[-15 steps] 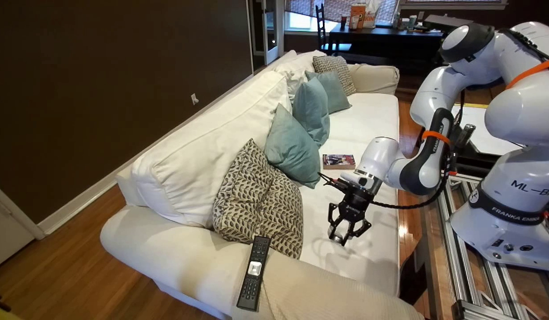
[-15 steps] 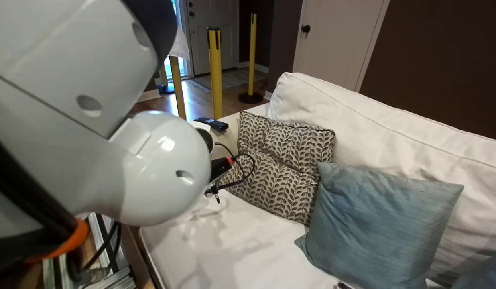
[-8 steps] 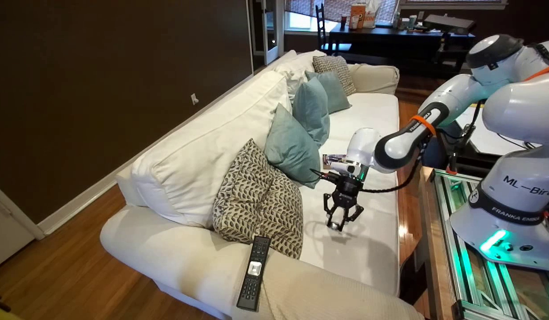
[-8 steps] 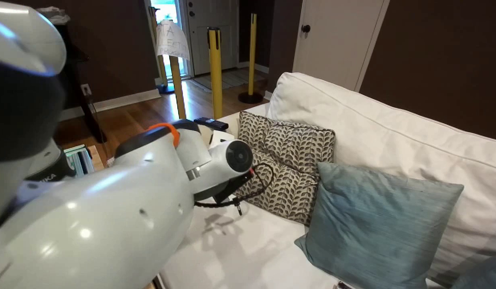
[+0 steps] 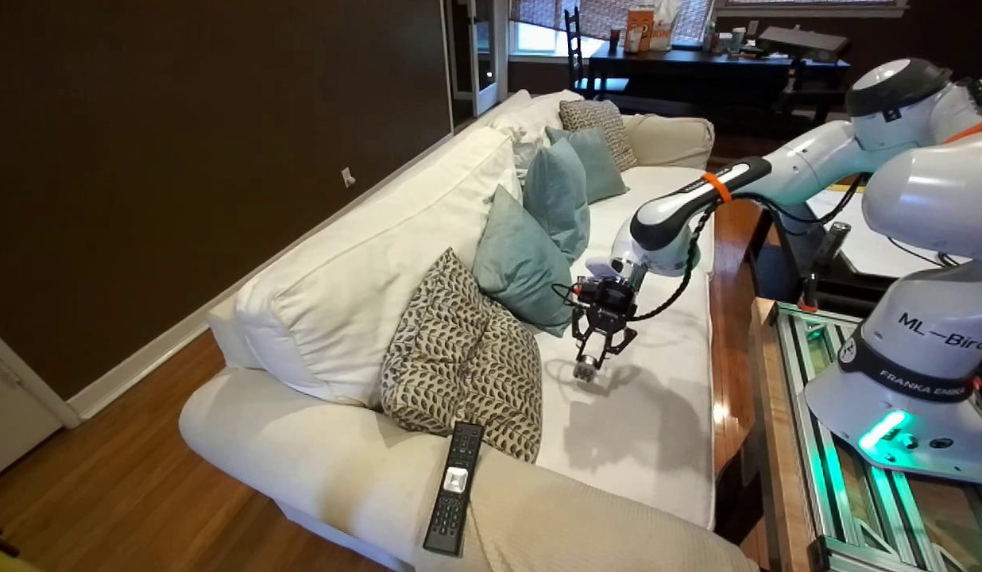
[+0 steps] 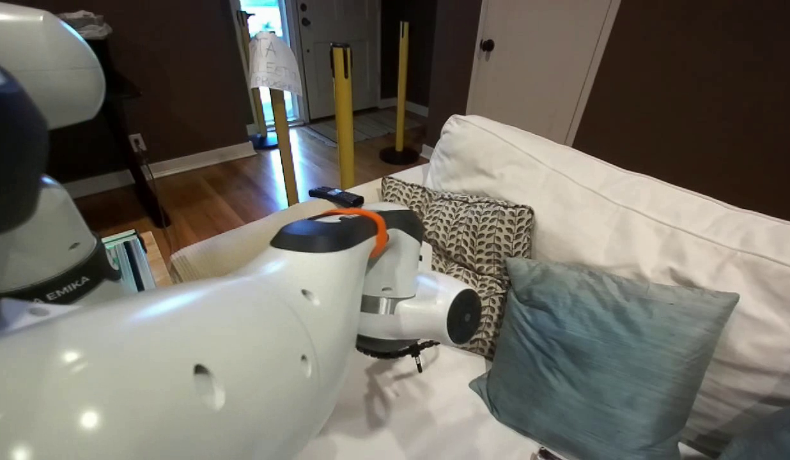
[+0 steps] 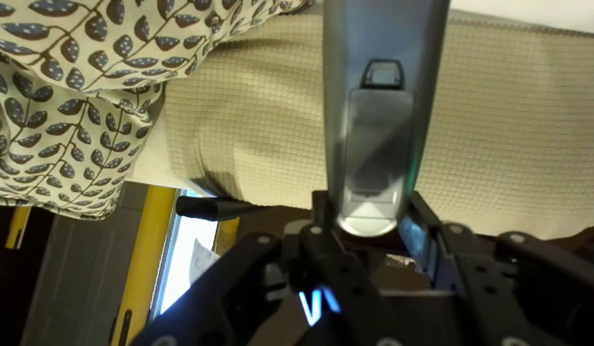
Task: Flip the remote control over
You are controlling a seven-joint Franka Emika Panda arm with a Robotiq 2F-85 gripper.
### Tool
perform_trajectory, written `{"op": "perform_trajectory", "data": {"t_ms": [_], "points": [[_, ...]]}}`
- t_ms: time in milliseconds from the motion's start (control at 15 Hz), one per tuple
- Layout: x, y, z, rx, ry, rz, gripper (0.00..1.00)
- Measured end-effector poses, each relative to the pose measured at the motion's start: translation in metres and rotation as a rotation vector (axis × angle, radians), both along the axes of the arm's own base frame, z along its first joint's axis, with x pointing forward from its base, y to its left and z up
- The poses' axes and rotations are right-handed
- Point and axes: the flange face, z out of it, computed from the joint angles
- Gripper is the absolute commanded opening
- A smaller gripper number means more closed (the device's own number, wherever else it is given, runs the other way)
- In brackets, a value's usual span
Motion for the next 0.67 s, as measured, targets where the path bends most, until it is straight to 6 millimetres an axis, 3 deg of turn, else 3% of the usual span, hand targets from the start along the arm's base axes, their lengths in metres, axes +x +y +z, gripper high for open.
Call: {"op": "perform_trajectory", "data": {"t_ms": [333,667], "points": [[0.013,-0.017,-0.016,0.161,0.052,0.032,0.15],[0.019,-0.028,-0.044,0.229,0.113,0.036,0.15]]}}
